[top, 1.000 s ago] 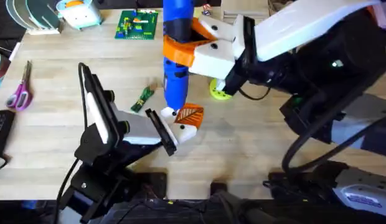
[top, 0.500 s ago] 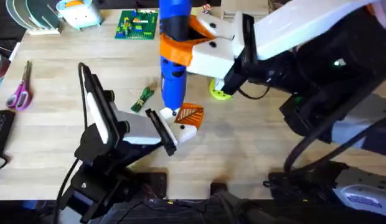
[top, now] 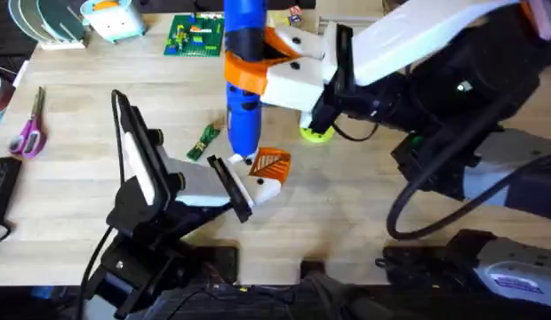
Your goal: Pick up the gripper from the table and insert it into the empty holder that is missing its gripper. Then pick up a screw, insert it into the mounting hole, and use the screwdriver to tighten it. Finally, clean up the table by picking up the vegetable and placing it into the bucket.
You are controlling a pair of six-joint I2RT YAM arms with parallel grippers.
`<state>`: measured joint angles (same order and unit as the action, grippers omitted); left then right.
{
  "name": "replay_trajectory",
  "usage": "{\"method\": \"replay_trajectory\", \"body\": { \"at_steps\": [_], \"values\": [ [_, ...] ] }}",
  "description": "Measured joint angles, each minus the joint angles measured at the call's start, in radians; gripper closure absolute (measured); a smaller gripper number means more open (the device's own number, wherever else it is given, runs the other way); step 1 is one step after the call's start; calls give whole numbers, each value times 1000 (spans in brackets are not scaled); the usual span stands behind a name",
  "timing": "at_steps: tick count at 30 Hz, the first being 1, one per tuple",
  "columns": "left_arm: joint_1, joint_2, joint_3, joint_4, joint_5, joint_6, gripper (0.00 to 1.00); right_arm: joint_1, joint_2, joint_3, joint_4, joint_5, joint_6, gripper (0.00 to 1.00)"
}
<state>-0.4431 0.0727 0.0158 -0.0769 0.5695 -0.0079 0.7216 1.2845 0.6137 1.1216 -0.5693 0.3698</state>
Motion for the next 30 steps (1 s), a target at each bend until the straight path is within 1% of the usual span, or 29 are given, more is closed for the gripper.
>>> {"method": "replay_trajectory", "body": {
  "at_steps": [9, 16, 21, 26, 30],
  "values": [
    [0, 0, 0, 0, -7, 0, 990, 0, 14, 6, 24, 3, 0, 978],
    [0, 0, 0, 0, -10, 0, 990, -5, 18, 6, 146, -5, -3, 978],
    [0, 0, 0, 0, -10, 0, 990, -6, 18, 6, 144, -8, 2, 978],
    [0, 0, 0, 0, -10, 0, 990, -7, 18, 6, 181, -42, 8, 978],
    [0, 0, 0, 0, -10, 0, 990, -7, 18, 6, 174, -60, 16, 978]
  ]
}}
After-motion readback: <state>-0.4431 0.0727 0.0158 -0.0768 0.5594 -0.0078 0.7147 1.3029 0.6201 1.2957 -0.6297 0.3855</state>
